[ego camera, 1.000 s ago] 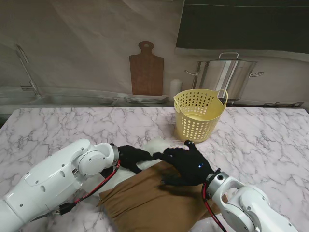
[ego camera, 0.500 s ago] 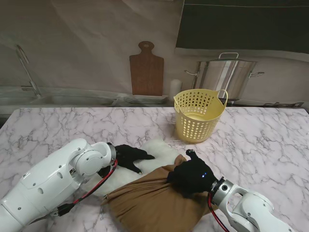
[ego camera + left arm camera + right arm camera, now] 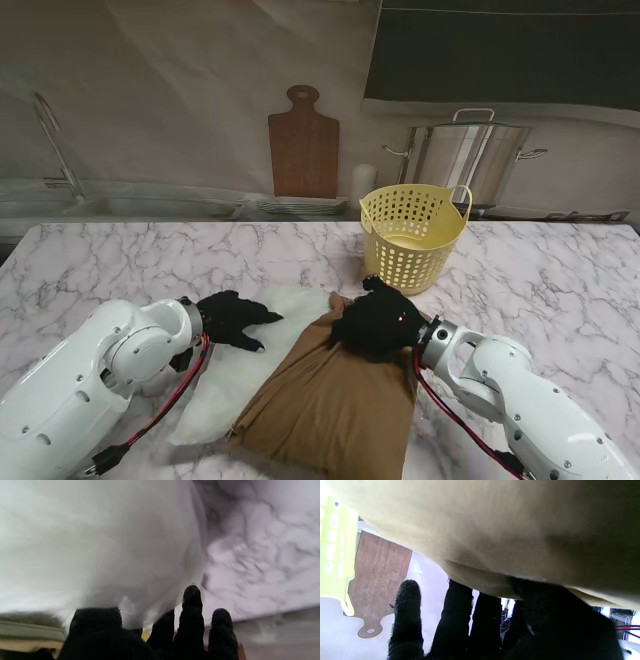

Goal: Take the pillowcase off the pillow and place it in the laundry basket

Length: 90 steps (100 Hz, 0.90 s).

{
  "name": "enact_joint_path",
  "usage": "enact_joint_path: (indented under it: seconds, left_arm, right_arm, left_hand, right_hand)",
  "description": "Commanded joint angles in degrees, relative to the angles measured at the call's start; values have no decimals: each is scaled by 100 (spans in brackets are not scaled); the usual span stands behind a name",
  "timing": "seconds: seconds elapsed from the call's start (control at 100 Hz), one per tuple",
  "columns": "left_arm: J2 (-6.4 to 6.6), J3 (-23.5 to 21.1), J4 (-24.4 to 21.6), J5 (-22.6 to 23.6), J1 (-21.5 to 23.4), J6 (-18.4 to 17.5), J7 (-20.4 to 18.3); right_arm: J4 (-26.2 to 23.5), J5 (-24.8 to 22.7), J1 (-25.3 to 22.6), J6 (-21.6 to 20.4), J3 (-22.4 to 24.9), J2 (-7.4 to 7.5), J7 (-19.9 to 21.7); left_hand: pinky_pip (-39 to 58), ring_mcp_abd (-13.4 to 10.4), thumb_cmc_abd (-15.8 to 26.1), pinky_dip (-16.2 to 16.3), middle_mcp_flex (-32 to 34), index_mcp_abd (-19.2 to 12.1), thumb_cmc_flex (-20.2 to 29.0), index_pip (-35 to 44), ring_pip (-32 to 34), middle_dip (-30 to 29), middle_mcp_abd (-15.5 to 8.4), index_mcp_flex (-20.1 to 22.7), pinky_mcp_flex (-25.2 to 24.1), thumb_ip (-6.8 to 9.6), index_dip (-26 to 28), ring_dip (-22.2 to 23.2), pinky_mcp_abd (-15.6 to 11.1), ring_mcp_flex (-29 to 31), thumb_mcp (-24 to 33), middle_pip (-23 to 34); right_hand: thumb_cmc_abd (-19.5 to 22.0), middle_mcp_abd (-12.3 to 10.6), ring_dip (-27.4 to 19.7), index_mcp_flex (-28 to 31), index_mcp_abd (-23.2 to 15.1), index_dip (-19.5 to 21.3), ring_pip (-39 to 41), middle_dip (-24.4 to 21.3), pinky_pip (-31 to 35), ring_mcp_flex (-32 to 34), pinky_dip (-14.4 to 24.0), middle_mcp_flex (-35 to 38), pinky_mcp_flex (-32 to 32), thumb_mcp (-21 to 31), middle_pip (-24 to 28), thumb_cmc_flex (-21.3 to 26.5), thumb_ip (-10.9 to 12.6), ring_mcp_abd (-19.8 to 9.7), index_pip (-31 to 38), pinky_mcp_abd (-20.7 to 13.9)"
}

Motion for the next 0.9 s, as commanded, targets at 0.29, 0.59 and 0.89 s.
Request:
enact_joint_path:
  seconds: [0.29,0.59,0.89]
  left_arm:
    - [-180,-772,-606,-572,822,106,1228]
    - [-9,-636,-241,-1447,713,-73,228]
    - [138,802,899,-1630,-514,395,-508]
  right_arm:
    - [307,37,160,393,-50,-7,-100]
    - [347,76,66,491,38,-15,-81]
    - [377,209,8,449,-16,-37,-102]
  left_hand:
    - [3522,255,599,-261,159,139,141,579,-146,68,103,428,-281,-121,317,-128,234,-147,-24,-39]
    - [2712,221,-175,-678,-1226,487,-1394,-103,-458,-538,236,-788,-519,-111,-179,-645,104,-754,4,-467]
    - [2569,103,-1116,-605,-1181,121,-1205,-118,-412,-445,-54,-1000,-474,-18,-372,-611,30,-728,109,-361]
  right_hand:
    - [457,-50,-6,251,-267,377,150,15,268,72,262,34,107,176,522,582,182,-62,887,-104]
    - [493,-39,-30,242,-251,376,134,-36,259,52,302,31,91,160,512,608,198,-48,890,-96]
    - [554,-48,-58,247,-271,500,113,-94,248,58,345,40,105,149,503,664,188,-37,983,-96]
